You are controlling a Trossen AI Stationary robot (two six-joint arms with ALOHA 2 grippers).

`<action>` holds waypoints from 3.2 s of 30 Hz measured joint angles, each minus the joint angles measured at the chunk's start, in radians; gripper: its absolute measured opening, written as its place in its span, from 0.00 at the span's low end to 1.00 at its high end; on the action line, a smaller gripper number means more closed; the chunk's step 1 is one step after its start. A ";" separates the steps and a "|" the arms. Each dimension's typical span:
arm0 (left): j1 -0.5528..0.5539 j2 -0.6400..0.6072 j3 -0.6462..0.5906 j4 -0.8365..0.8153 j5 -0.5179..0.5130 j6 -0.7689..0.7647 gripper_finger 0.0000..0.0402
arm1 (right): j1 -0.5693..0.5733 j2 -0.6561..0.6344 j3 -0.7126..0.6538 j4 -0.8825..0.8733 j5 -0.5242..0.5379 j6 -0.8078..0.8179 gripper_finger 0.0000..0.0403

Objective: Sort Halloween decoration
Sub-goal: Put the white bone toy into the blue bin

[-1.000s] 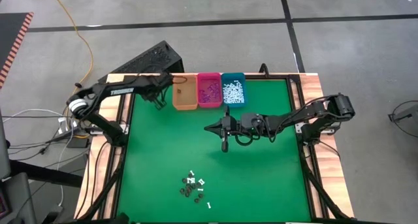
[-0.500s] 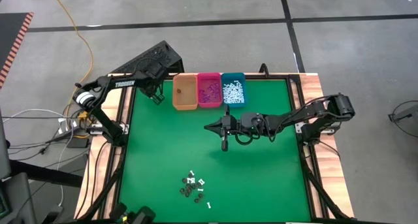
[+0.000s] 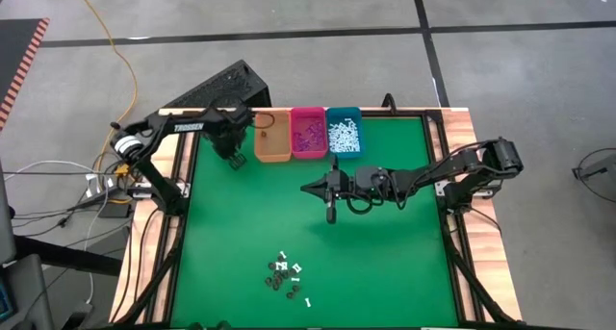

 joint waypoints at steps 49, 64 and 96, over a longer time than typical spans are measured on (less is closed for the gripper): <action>-0.307 -0.059 -0.003 -0.148 0.091 -0.213 0.00 | -0.002 0.000 0.000 -0.006 0.000 0.002 0.08; -0.230 -0.171 -0.045 0.058 -0.298 -0.292 0.00 | -0.010 0.000 0.000 -0.005 0.000 0.000 0.08; -0.613 -0.229 -0.168 0.182 0.357 -0.464 0.00 | -0.024 0.000 0.000 -0.006 0.000 0.000 0.08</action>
